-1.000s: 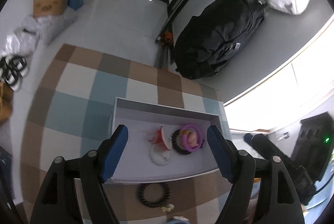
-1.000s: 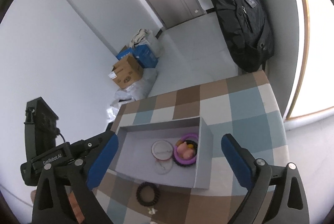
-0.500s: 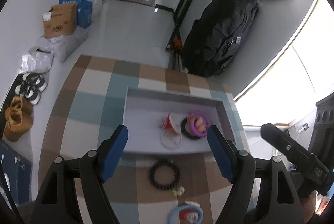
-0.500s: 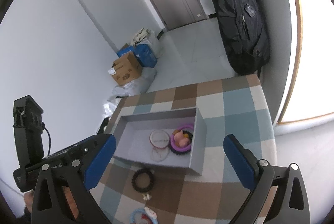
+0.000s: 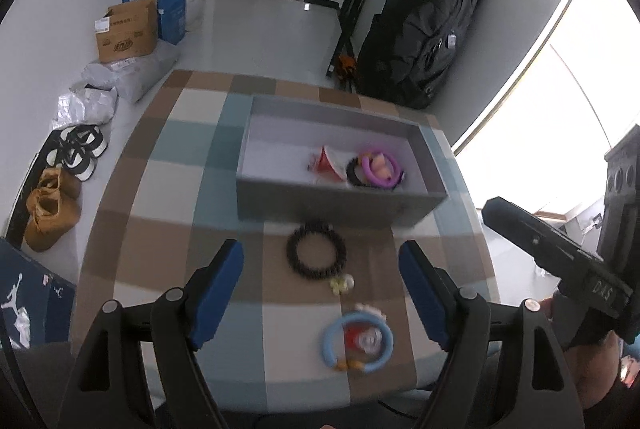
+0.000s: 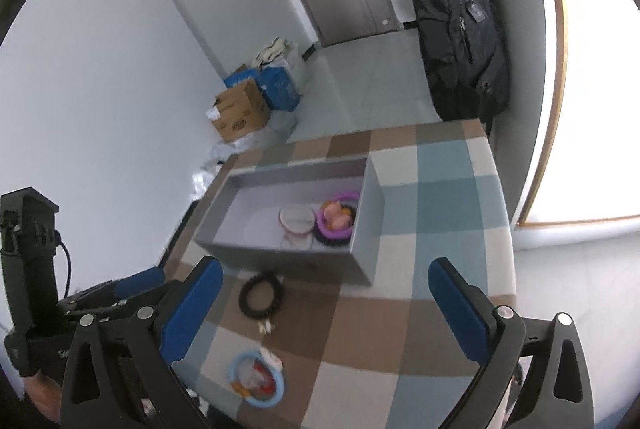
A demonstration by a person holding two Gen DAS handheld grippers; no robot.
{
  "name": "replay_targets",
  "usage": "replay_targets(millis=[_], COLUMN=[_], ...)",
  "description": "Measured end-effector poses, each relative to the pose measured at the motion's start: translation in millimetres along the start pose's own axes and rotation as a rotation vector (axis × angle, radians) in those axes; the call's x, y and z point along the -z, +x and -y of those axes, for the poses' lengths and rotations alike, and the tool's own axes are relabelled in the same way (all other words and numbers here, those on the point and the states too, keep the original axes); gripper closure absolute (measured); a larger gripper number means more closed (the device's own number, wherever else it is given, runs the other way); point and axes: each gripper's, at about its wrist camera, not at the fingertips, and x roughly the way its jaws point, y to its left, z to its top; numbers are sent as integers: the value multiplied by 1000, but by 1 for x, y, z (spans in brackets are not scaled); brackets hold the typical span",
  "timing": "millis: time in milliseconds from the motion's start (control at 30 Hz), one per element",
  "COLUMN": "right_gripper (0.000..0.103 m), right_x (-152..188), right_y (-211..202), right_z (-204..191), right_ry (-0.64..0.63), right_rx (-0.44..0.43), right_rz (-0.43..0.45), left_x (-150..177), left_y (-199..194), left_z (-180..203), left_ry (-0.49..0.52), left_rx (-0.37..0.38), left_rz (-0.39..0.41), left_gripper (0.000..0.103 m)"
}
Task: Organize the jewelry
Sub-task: 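Reach the left gripper to the blue ring teether and close on it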
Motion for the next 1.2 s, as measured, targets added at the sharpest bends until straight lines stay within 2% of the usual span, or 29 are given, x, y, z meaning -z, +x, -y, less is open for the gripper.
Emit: replay_targets(millis=[133,467,667,800,1067,1200], right_gripper=[0,0,0,0,0,0], right_x=[10,27,38,46,46,45], right_y=[-4,-11,-8,-4,0,2], right_z=[-2,3,8,13,26,28], right_ry=[-19,-15,25,35,59,68], right_rx=[12,33,39,45,53,49], right_rz=[-11,-29,-47,-55,-61,-64], left_x=[12,45,57,64,72,78], left_y=[-1,11,18,20,30,33], left_z=[0,13,21,27,41,47], left_ry=[-5,83,135,164,247,297], left_rx=[15,4,-20,-63,-69,-118], left_rz=[-9,-79,-93,-83,-114,-120], left_gripper=[17,17,17,17,17,17])
